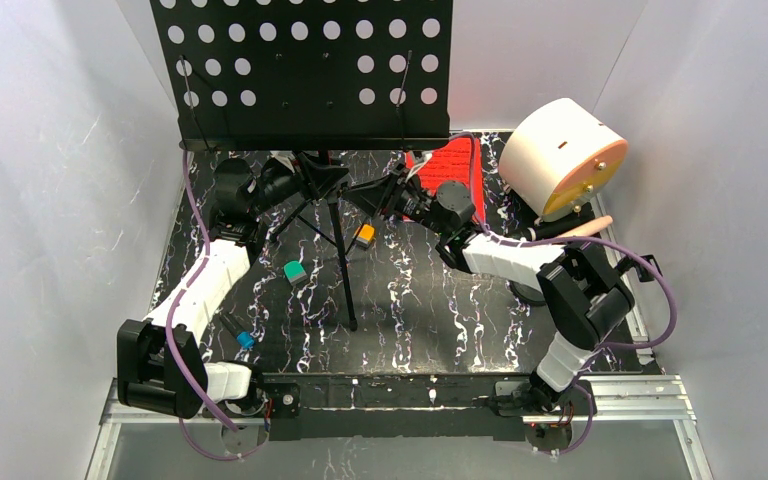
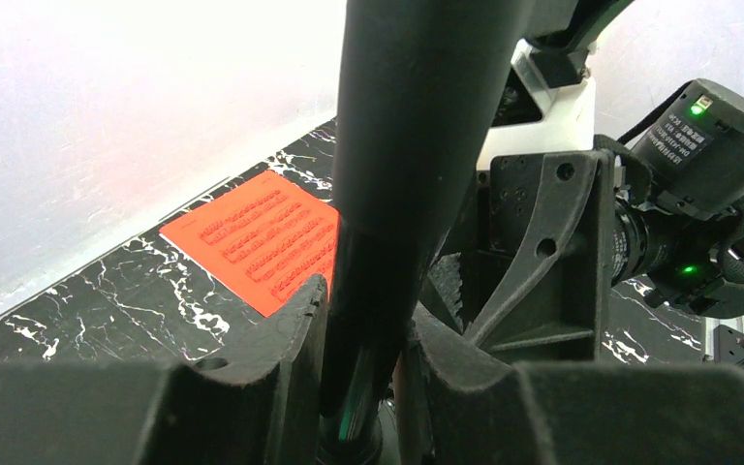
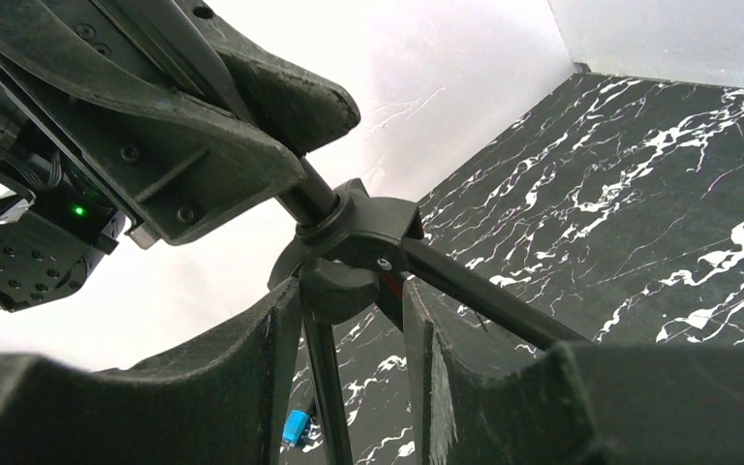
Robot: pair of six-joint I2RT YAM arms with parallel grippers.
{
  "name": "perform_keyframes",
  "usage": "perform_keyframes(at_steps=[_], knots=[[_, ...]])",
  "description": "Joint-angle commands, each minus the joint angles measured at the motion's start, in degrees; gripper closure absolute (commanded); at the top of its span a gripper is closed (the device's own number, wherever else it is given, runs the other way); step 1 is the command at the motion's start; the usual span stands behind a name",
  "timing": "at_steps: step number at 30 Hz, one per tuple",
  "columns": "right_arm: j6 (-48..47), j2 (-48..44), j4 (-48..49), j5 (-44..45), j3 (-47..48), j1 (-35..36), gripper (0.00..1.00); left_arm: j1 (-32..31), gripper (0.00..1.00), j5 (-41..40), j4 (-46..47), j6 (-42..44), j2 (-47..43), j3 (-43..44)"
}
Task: Pack up the instrument practice props
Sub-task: Unscrew the knob on the music stand.
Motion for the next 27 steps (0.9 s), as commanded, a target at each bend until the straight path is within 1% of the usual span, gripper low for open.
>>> perform_keyframes(at_steps=[1, 3, 6, 8, 10, 12, 13, 15, 17, 19, 21, 23, 24, 25, 27], knots=[[1.13, 0.23, 3.43, -2.01, 2.75, -0.31, 0.50, 0.39, 1.00, -1.63, -6.98, -4.10, 0.55, 0.82], [1.02, 0.31, 3.33, -2.00, 2.64, -0.31, 0.51, 0.40, 1.00, -1.55, -6.98, -4.10, 0.55, 0.87], [0.19, 0.41, 3.28, -2.03, 2.70, -0.30, 0.59, 0.35, 1.00, -1.48, -6.98, -4.02, 0.47, 0.90], [-0.64, 0.53, 3.04, -2.19, 3.06, -0.39, 0.68, 0.39, 1.00, -1.48, -7.00, -4.04, 0.47, 0.89], [-2.17, 0.82, 2.58, -3.00, 3.87, -0.40, 0.83, 0.36, 1.00, -1.39, -7.07, -4.02, 0.47, 0.91], [-5.12, 1.01, 2.17, -4.56, 4.84, -0.38, 0.96, 0.40, 1.00, -1.40, -7.00, -4.02, 0.47, 0.88], [-7.45, 0.98, 2.02, -5.82, 5.23, -0.38, 0.99, 0.37, 1.00, -1.42, -7.05, -4.01, 0.47, 0.91], [-13.83, 0.44, 0.96, -8.85, 5.66, -0.25, 0.99, 0.42, 1.00, -1.41, -7.15, -4.03, 0.47, 0.91], [-23.08, -0.75, -1.45, -12.12, 5.59, -0.16, 0.99, 0.39, 1.00, -1.38, -7.20, -3.97, 0.39, 0.98], [-33.43, -2.38, -5.94, -13.83, 5.75, 0.33, 0.99, 0.38, 1.00, -1.38, -7.19, -4.01, 0.44, 0.99], [-39.56, -3.84, -10.96, -14.22, 6.70, 0.30, 0.99, 0.41, 1.00, -1.38, -7.20, -4.04, 0.47, 0.97], [-40.53, -5.01, -14.55, -12.84, 7.74, 0.18, 0.99, 0.40, 1.00, -1.41, -7.20, -3.94, 0.47, 1.00], [-40.53, -5.42, -14.91, -11.87, 7.77, 0.10, 0.96, 0.39, 1.00, -1.39, -7.19, -3.99, 0.47, 0.95], [-39.51, -5.69, -14.54, -10.62, 7.51, -0.02, 0.91, 0.39, 1.00, -1.38, -7.24, -3.95, 0.49, 0.99], [-34.55, -5.91, -12.31, -8.07, 6.45, -0.47, 0.80, 0.38, 1.00, -1.29, -7.25, -4.01, 0.55, 0.99]])
